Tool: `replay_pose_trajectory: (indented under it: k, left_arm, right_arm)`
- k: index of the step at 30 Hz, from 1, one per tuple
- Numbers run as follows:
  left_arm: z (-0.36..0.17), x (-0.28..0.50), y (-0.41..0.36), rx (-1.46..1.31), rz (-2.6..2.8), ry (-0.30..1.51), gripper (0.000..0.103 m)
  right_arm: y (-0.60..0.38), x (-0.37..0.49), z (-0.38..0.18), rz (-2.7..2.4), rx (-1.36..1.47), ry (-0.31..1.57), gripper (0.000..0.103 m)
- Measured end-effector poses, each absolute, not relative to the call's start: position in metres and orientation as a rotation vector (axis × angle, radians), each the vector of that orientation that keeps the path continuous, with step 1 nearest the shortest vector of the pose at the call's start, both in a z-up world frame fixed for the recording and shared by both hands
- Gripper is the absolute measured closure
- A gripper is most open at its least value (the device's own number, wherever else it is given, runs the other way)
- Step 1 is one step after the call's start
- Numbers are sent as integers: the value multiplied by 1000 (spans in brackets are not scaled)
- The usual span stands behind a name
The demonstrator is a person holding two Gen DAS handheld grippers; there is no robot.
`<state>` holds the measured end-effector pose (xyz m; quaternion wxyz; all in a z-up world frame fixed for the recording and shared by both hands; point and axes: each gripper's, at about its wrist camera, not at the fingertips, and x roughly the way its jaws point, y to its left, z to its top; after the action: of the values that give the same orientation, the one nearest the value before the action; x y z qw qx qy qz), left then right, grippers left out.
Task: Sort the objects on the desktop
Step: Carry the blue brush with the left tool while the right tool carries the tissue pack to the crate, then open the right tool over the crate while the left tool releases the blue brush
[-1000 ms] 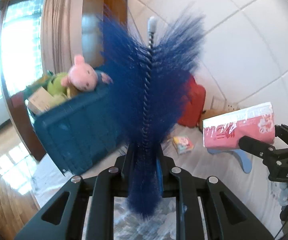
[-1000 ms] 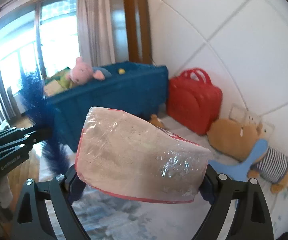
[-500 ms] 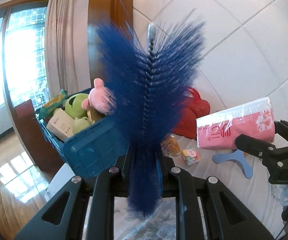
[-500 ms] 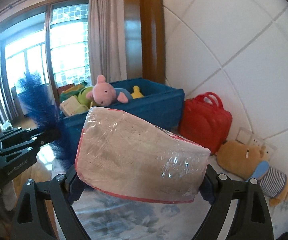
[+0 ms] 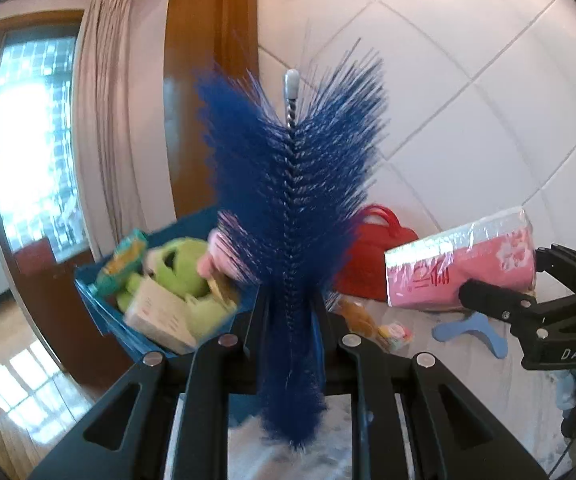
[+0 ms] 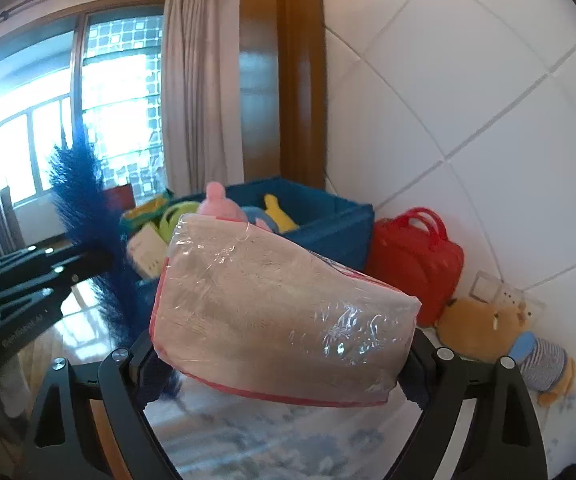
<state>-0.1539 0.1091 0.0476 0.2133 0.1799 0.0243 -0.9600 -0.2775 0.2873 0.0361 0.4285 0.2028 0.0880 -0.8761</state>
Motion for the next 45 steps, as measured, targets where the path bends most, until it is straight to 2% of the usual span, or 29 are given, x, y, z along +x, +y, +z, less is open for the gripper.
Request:
replay_pose_trajectory:
  k: [8,16,19,30,41,42,45]
  left_arm:
    - [127,-159,59,382,-2658,73,86]
    - [205,-212,-12,344,-2598,19,86]
    - [214,-245,-44,371,-2576,-8,86]
    - [179,-388,-198,606,-2666,-5,86]
    - [107,-485,-243,813,-2687,20,86]
    - [99,-493,-244,847,-2677,27,83]
    - [81,-512,-248,918,-2657,39,51]
  right_arm:
    - [229,-290,74,-2135,438,244,11]
    - [163,-330,122,-2159,401,257,11]
    - [130,-353,130,-2191,398,243,11]
    - [-8,-454,107,-2360,536,221,11]
    - [-81,-535,50,-2434,693,318,11]
    - [-84,-540,43,-2431,704,329,11]
    - [-87,-552,24,-2426,747,352,10]
